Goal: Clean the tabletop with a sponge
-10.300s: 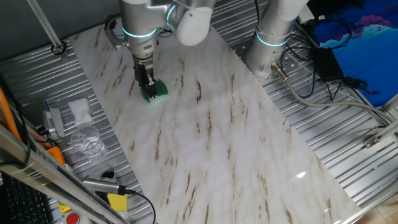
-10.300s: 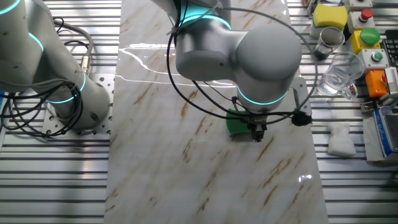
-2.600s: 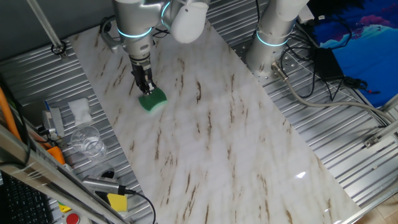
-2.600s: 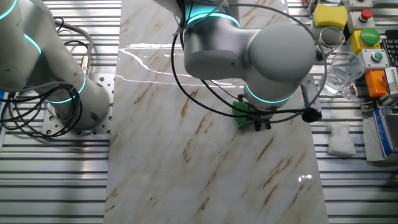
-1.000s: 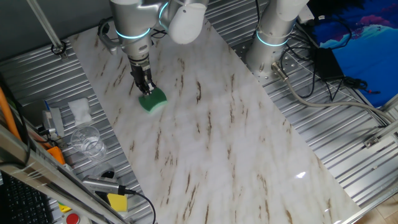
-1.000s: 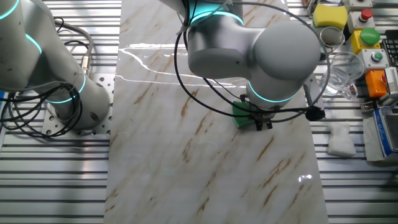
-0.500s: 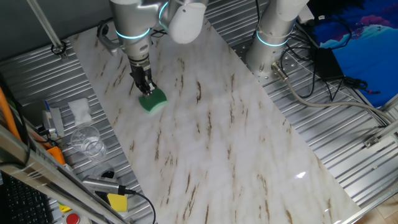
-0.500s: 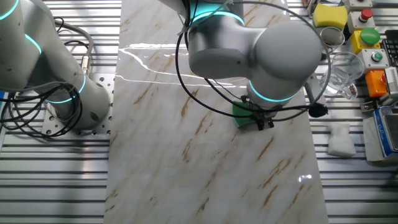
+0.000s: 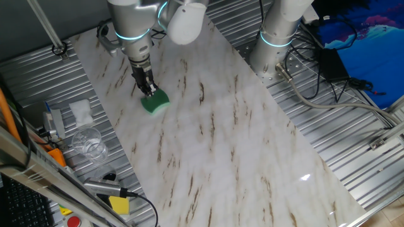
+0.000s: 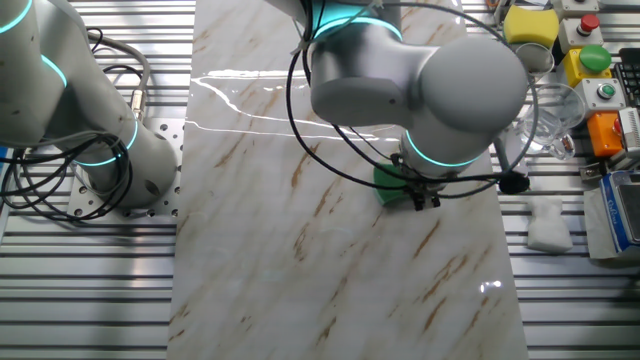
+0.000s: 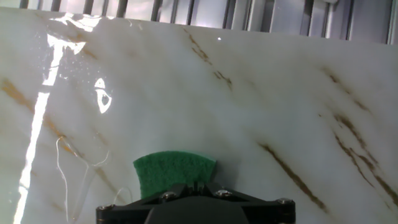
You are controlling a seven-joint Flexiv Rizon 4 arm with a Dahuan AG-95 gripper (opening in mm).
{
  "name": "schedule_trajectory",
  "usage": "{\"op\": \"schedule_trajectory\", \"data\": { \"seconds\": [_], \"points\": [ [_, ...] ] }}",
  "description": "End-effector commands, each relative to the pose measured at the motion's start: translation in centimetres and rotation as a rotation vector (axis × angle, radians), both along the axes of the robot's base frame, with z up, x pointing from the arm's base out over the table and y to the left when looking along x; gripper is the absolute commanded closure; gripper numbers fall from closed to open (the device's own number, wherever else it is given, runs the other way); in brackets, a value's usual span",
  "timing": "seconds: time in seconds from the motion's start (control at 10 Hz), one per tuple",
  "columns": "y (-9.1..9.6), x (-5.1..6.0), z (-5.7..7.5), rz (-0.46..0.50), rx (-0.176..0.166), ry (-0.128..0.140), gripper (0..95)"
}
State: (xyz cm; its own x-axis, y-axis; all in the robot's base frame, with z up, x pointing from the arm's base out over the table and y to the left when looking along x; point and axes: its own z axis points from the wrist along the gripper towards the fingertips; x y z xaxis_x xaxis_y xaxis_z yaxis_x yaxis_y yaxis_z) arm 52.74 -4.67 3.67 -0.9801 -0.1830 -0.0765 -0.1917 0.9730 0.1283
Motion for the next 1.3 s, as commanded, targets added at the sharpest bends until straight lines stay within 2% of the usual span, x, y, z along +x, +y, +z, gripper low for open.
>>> {"op": "schedule_trajectory", "data": {
  "seconds": [0.1, 0.4, 0.6, 1.0, 1.3],
  "points": [
    [0.1, -0.4, 0.6, -0.007, -0.002, -0.003, 95.0],
    [0.5, -1.6, 0.1, -0.012, 0.001, -0.008, 95.0],
    [0.8, -2.0, -0.3, -0.020, 0.005, -0.010, 95.0],
    [1.9, -1.7, -0.3, -0.045, 0.011, -0.010, 95.0],
    [3.4, -1.0, -0.5, -0.070, 0.014, -0.010, 95.0]
  ]
}}
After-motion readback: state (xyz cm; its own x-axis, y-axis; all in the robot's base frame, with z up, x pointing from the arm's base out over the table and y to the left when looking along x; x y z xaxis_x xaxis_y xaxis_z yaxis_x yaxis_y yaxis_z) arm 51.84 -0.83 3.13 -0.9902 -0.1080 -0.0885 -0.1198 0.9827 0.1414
